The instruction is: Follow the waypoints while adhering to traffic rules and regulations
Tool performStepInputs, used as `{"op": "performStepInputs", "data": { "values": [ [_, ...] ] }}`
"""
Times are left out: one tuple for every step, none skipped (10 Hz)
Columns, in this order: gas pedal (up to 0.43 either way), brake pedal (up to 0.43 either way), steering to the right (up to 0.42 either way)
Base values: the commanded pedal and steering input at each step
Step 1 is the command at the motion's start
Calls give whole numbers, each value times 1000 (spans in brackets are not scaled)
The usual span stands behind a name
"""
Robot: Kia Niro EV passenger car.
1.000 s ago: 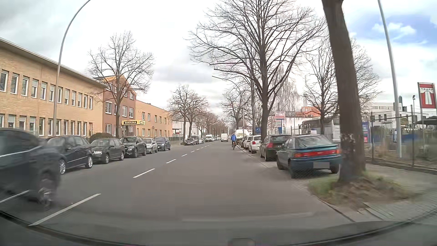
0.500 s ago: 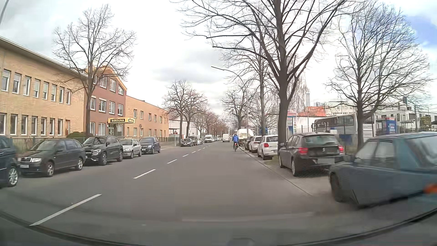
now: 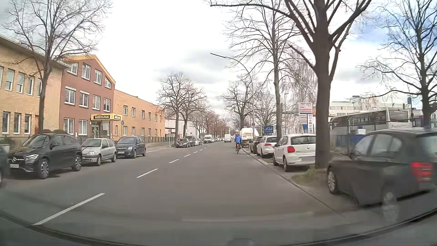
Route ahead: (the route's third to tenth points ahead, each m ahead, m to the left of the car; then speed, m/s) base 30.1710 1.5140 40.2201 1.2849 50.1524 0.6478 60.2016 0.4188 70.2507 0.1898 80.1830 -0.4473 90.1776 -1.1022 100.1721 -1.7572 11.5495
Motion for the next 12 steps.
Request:
{"op": "performStepInputs", "data": {
  "values": [
    [157,0,0],
    [157,0,-1],
    [157,0,-1],
    [189,0,-3],
    [209,0,-10],
    [228,0,-18],
    [240,0,-20],
    [248,0,-20],
    [248,0,-20],
    [248,0,-19],
    [248,0,-18],
    [248,0,-16]
  ]
}}
